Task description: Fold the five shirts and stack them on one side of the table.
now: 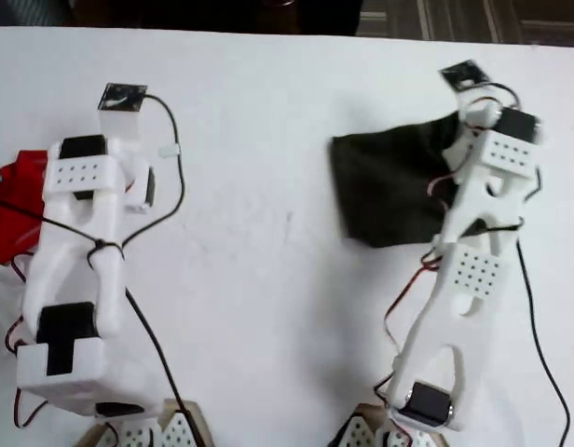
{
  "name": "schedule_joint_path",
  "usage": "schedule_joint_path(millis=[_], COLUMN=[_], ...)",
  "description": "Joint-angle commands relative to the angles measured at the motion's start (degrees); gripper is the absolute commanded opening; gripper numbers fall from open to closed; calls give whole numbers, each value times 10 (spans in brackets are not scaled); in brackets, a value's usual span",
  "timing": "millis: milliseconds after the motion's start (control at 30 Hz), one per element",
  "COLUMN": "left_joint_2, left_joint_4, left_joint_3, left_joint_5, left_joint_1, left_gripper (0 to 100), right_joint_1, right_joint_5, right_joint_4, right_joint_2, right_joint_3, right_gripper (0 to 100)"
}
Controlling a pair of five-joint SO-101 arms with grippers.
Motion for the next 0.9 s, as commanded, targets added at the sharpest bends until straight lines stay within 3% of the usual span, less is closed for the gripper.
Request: schedule_joint_path(millis=[0,567,867], left_joint_2=[-9,-9,-9], left_joint_4=[-5,-4,4], left_joint_3=[-5,-5,-5], left_joint_5=[-4,-4,-4], left_joint_1=[-7,-51,-56], left_gripper=[26,26,26], right_joint_1=[41,78,89], right_joint_5=[8,40,38], right_joint_4=[-67,-221,-229], right_joint_2=[-5,-4,-3], right_joint_3=[-20,94,97], right_gripper=[19,19,19])
